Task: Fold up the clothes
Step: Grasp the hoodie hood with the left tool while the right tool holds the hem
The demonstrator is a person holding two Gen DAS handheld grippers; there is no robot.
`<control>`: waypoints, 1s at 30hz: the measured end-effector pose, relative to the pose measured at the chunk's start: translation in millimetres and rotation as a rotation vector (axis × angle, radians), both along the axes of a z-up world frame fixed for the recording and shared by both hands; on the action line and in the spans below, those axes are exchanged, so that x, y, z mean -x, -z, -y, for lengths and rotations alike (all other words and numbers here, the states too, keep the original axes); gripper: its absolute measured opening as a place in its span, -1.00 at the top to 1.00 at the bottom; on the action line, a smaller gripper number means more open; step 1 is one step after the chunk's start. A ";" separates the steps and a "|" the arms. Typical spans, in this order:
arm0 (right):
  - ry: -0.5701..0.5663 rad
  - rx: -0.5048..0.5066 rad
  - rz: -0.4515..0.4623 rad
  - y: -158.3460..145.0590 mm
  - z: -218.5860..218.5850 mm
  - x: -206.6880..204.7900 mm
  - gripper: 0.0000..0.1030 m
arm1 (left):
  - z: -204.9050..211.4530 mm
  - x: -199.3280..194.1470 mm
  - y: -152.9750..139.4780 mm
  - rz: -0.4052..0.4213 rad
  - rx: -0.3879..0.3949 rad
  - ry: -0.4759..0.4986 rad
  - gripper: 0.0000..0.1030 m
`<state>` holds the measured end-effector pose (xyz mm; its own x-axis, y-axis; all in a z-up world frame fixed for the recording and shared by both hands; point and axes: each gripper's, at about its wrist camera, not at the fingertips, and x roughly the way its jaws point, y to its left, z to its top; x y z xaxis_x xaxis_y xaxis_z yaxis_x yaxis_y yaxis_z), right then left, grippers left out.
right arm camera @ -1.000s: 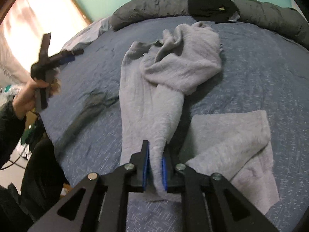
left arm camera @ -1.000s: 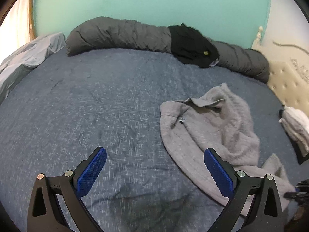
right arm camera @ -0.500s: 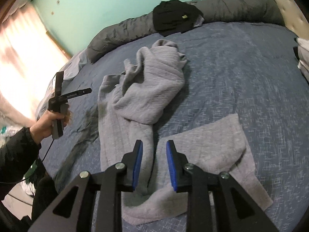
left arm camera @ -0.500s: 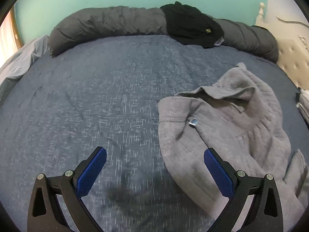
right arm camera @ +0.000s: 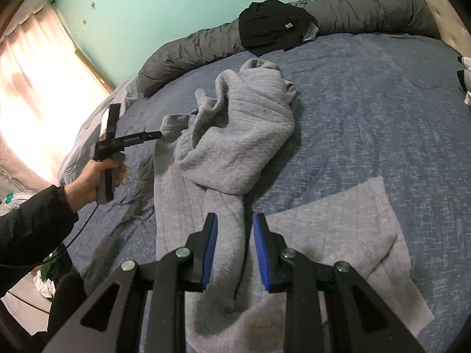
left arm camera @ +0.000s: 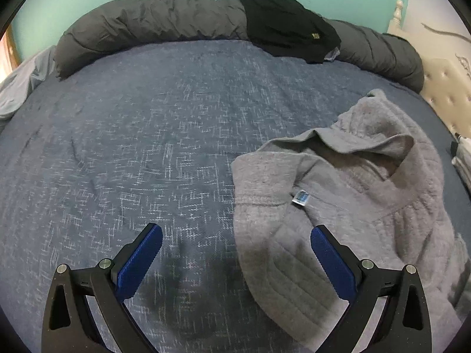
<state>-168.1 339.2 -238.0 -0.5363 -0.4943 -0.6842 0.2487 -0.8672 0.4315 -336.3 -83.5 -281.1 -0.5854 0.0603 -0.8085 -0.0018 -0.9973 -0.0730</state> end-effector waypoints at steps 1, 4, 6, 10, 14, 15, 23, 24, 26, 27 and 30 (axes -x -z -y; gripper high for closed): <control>-0.003 0.004 -0.002 -0.3 1.2 1.0 0.52 | 0.4 2.0 2.1 0.003 0.001 -0.003 -0.97; -0.010 0.015 -0.009 -1.3 4.6 4.2 0.52 | -1.2 7.6 6.8 0.016 -0.007 0.006 -0.70; -0.012 0.014 -0.014 -1.8 5.6 4.9 0.52 | -3.4 11.3 9.3 0.026 -0.015 0.020 -0.51; -0.009 0.019 -0.010 1.0 5.2 4.8 0.52 | -7.9 18.7 14.2 0.047 -0.032 0.046 -0.25; -0.002 0.023 -0.004 5.0 2.8 3.8 0.52 | -12.3 26.1 19.1 0.067 -0.049 0.073 0.24; 0.000 0.023 -0.003 5.7 2.0 3.7 0.52 | -13.4 27.9 20.3 0.072 -0.053 0.080 0.35; 0.020 0.036 -0.004 3.8 -3.2 1.8 0.52 | -8.0 22.8 8.5 0.058 -0.092 0.106 0.88; 0.021 0.034 -0.005 2.8 -2.5 1.2 0.52 | -7.3 18.1 3.1 0.045 -0.092 0.116 0.89; 0.022 0.037 -0.009 -0.6 -0.9 -0.7 0.52 | -2.3 4.2 -10.8 0.018 -0.095 0.124 0.89; 0.023 0.038 -0.011 -3.1 -0.5 -1.3 0.52 | 1.5 -4.0 -18.7 0.006 -0.102 0.123 0.90; 0.025 0.042 -0.021 -12.3 1.6 -4.5 0.52 | 17.2 -30.1 -39.5 -0.025 -0.112 0.110 0.90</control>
